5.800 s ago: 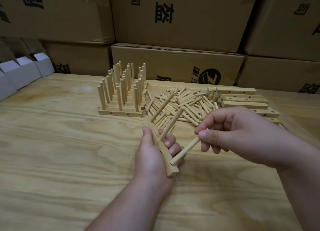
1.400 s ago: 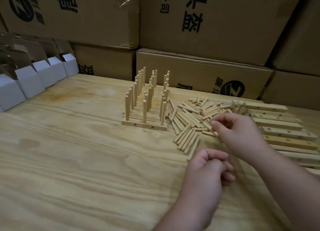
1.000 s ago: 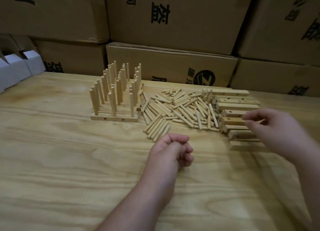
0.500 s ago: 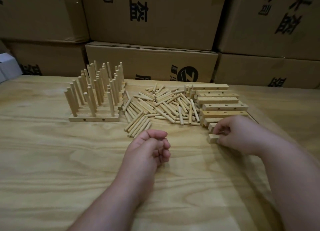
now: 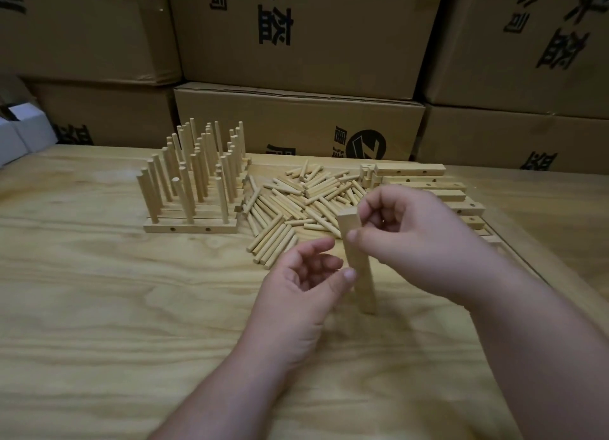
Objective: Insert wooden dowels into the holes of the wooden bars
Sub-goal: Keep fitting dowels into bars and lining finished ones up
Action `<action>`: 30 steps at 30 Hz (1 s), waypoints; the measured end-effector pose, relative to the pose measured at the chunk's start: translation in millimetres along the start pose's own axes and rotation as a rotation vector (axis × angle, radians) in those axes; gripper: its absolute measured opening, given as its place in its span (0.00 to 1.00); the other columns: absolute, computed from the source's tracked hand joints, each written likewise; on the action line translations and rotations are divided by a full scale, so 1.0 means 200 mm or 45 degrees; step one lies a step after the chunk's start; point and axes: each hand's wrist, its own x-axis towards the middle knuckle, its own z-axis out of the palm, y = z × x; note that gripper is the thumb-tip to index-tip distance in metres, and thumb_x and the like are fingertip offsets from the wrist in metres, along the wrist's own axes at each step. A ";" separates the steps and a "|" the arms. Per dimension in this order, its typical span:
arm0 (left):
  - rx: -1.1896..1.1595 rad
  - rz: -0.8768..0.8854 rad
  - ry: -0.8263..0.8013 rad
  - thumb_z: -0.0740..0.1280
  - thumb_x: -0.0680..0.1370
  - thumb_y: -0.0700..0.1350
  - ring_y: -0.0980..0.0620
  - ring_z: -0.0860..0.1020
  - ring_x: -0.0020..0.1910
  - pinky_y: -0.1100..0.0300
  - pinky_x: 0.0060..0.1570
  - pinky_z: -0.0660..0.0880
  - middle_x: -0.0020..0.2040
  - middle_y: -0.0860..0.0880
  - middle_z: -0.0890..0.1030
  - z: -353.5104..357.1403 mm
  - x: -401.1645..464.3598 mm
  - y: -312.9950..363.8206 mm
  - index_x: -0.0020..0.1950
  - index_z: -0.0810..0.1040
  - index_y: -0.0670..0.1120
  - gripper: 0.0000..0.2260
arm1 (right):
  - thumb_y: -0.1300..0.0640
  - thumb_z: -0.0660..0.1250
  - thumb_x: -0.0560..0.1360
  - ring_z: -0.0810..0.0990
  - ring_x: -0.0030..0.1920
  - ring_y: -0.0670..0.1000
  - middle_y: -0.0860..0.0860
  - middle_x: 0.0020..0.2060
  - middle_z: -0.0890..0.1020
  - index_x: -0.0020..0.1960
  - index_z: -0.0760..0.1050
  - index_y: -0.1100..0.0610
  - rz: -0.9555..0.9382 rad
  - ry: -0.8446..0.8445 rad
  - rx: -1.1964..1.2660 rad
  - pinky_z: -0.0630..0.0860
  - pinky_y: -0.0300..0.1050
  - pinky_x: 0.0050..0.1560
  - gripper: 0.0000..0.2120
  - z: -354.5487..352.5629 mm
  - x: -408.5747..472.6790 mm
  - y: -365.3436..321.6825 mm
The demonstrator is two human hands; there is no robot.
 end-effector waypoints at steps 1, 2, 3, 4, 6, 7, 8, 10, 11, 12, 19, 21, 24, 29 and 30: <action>-0.004 0.005 -0.011 0.78 0.62 0.43 0.56 0.81 0.42 0.65 0.42 0.78 0.42 0.50 0.83 0.00 0.00 0.00 0.57 0.80 0.46 0.24 | 0.54 0.74 0.71 0.78 0.34 0.42 0.43 0.33 0.80 0.44 0.79 0.48 -0.001 0.006 0.046 0.80 0.45 0.37 0.05 0.02 0.00 0.00; 0.002 0.012 -0.022 0.79 0.62 0.43 0.56 0.81 0.41 0.65 0.42 0.78 0.41 0.51 0.83 0.00 0.00 0.01 0.56 0.80 0.46 0.23 | 0.54 0.74 0.71 0.79 0.33 0.42 0.44 0.33 0.81 0.44 0.79 0.48 -0.007 0.008 0.083 0.79 0.43 0.35 0.05 0.05 0.00 -0.01; 0.013 0.017 -0.028 0.79 0.63 0.43 0.57 0.81 0.40 0.64 0.41 0.78 0.39 0.52 0.83 0.00 0.00 0.01 0.55 0.80 0.46 0.22 | 0.54 0.74 0.71 0.79 0.33 0.42 0.45 0.33 0.81 0.44 0.79 0.49 -0.019 0.010 0.111 0.78 0.40 0.34 0.05 0.07 0.00 -0.01; 0.024 0.019 -0.025 0.81 0.63 0.42 0.57 0.80 0.39 0.62 0.41 0.78 0.38 0.53 0.82 0.00 0.00 0.01 0.54 0.79 0.45 0.21 | 0.53 0.74 0.71 0.80 0.33 0.42 0.45 0.34 0.82 0.45 0.79 0.48 -0.034 0.020 0.131 0.77 0.38 0.33 0.05 0.10 0.00 -0.01; 0.034 0.000 0.010 0.82 0.65 0.43 0.53 0.79 0.41 0.54 0.45 0.78 0.41 0.49 0.81 0.00 0.00 0.01 0.52 0.80 0.44 0.18 | 0.50 0.74 0.73 0.80 0.32 0.41 0.45 0.35 0.83 0.46 0.80 0.47 -0.062 0.069 0.170 0.76 0.35 0.31 0.04 0.13 0.00 -0.01; 0.027 -0.020 0.039 0.80 0.67 0.45 0.51 0.79 0.42 0.49 0.47 0.77 0.42 0.47 0.81 -0.01 0.00 0.01 0.51 0.82 0.45 0.16 | 0.48 0.73 0.74 0.80 0.32 0.40 0.45 0.35 0.83 0.46 0.80 0.46 -0.069 0.095 0.199 0.75 0.34 0.31 0.03 0.14 0.00 -0.01; 0.006 -0.048 0.064 0.79 0.68 0.46 0.50 0.78 0.43 0.46 0.49 0.76 0.43 0.47 0.81 -0.01 0.00 0.01 0.49 0.83 0.48 0.12 | 0.45 0.72 0.75 0.79 0.32 0.40 0.46 0.36 0.84 0.46 0.81 0.45 -0.065 0.119 0.240 0.75 0.34 0.31 0.04 0.15 0.00 0.00; -0.106 -0.116 0.091 0.77 0.69 0.47 0.51 0.79 0.41 0.47 0.48 0.76 0.41 0.49 0.82 -0.02 0.01 0.02 0.46 0.86 0.52 0.06 | 0.41 0.68 0.76 0.79 0.31 0.42 0.46 0.35 0.83 0.44 0.81 0.45 -0.011 0.177 0.354 0.75 0.36 0.31 0.09 0.16 0.01 0.03; -0.197 -0.154 0.117 0.77 0.70 0.47 0.52 0.80 0.40 0.50 0.46 0.76 0.40 0.50 0.82 -0.02 0.02 0.03 0.45 0.86 0.53 0.05 | 0.42 0.67 0.77 0.78 0.31 0.43 0.46 0.34 0.83 0.44 0.81 0.46 0.032 0.219 0.383 0.74 0.38 0.31 0.10 0.17 0.02 0.06; -0.288 -0.196 0.163 0.75 0.72 0.47 0.53 0.81 0.38 0.53 0.43 0.76 0.40 0.49 0.82 -0.02 0.02 0.03 0.46 0.86 0.51 0.04 | 0.44 0.68 0.78 0.78 0.32 0.43 0.45 0.34 0.83 0.43 0.81 0.47 0.073 0.263 0.367 0.74 0.41 0.32 0.09 0.19 0.03 0.09; -0.850 -0.358 0.217 0.55 0.73 0.45 0.50 0.68 0.29 0.57 0.32 0.66 0.33 0.47 0.72 -0.07 0.03 0.08 0.46 0.87 0.39 0.21 | 0.51 0.70 0.76 0.77 0.46 0.37 0.37 0.44 0.80 0.50 0.79 0.40 -0.012 0.218 -0.312 0.71 0.34 0.43 0.06 0.28 0.09 0.26; -0.963 -0.317 0.232 0.55 0.71 0.46 0.51 0.66 0.27 0.58 0.31 0.63 0.32 0.47 0.71 -0.10 0.03 0.09 0.43 0.86 0.40 0.20 | 0.53 0.69 0.76 0.75 0.50 0.37 0.35 0.50 0.76 0.59 0.77 0.41 -0.123 0.051 -0.512 0.71 0.35 0.50 0.14 0.31 0.15 0.25; -1.066 -0.307 0.303 0.55 0.70 0.45 0.51 0.64 0.26 0.60 0.29 0.62 0.32 0.48 0.70 -0.12 0.04 0.10 0.46 0.84 0.40 0.19 | 0.56 0.67 0.73 0.71 0.61 0.41 0.34 0.56 0.71 0.68 0.73 0.42 -0.222 -0.218 -0.713 0.69 0.39 0.61 0.24 0.33 0.27 0.18; -1.161 -0.332 0.381 0.54 0.70 0.45 0.52 0.65 0.26 0.60 0.31 0.60 0.32 0.49 0.69 -0.13 0.05 0.10 0.49 0.82 0.41 0.20 | 0.61 0.66 0.69 0.64 0.73 0.45 0.38 0.70 0.69 0.73 0.66 0.40 -0.367 -0.593 -1.121 0.65 0.47 0.71 0.35 0.38 0.43 0.06; -1.170 -0.335 0.396 0.54 0.69 0.46 0.52 0.65 0.26 0.59 0.32 0.60 0.32 0.49 0.69 -0.13 0.05 0.10 0.49 0.82 0.41 0.20 | 0.61 0.67 0.69 0.64 0.73 0.45 0.38 0.71 0.69 0.73 0.66 0.40 -0.426 -0.649 -1.191 0.65 0.49 0.71 0.35 0.39 0.45 0.04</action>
